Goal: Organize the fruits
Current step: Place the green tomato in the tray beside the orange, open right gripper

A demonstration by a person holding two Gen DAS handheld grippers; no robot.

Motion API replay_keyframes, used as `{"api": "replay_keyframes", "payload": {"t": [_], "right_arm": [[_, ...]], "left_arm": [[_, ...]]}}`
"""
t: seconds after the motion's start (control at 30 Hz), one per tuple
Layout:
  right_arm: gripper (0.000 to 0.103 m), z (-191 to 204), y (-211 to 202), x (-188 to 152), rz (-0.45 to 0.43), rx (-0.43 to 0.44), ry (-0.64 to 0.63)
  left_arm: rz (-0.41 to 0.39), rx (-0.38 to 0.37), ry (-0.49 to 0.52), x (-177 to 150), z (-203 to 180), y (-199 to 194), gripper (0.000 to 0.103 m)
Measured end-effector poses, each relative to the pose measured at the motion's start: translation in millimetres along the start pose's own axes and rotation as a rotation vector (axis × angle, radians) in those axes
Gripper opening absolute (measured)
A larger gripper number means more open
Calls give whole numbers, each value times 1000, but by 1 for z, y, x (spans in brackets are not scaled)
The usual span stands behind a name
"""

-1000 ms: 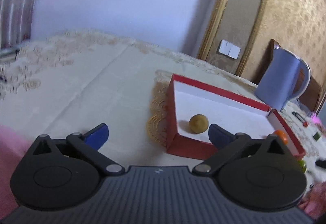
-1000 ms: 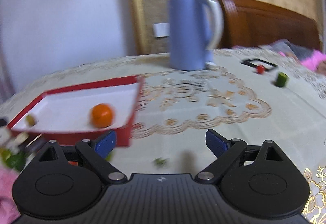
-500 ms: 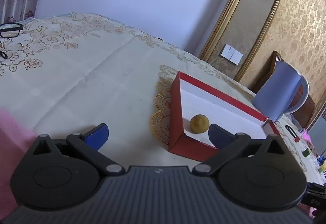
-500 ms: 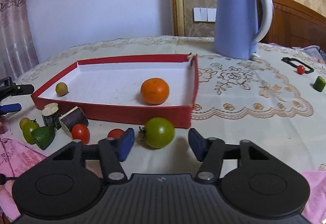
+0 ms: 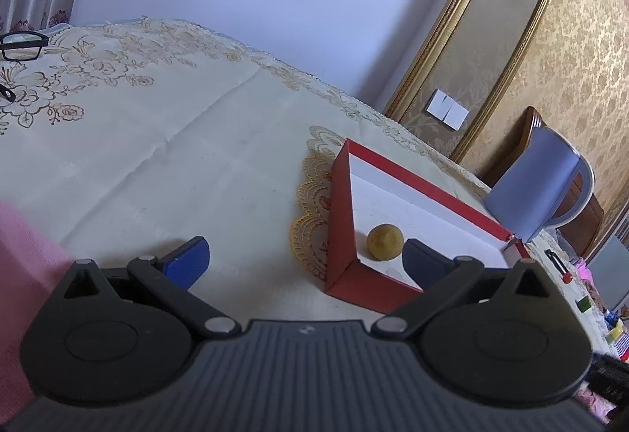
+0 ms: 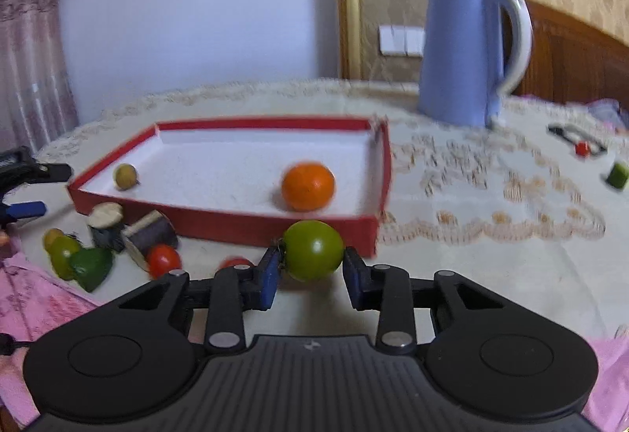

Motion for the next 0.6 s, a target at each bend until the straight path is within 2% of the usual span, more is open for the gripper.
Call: {"api": "replay_keyframes", "payload": {"t": [0.1, 0.2, 0.37, 0.6], "right_arm": [[34, 14, -6, 18, -43, 11, -50], [34, 25, 6, 41, -67, 6, -92], [34, 39, 56, 65, 25, 21, -130], [34, 48, 109, 59, 150, 25, -126]], "left_arm": [[1, 3, 5, 0, -1, 0, 103], [0, 1, 0, 0, 0, 0, 103], [0, 1, 2, 0, 0, 0, 103], [-3, 0, 0, 0, 0, 0, 103]]}}
Point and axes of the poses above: each gripper's, at about its wrist camera, not at the fingertips, and y roughly the way its jaws point, z to its left, x to its top, the point moved 6 cm from there along y, roughly the way its jaws point, and after that the axes turned 4 degrees about y, right-handed, at the moved point
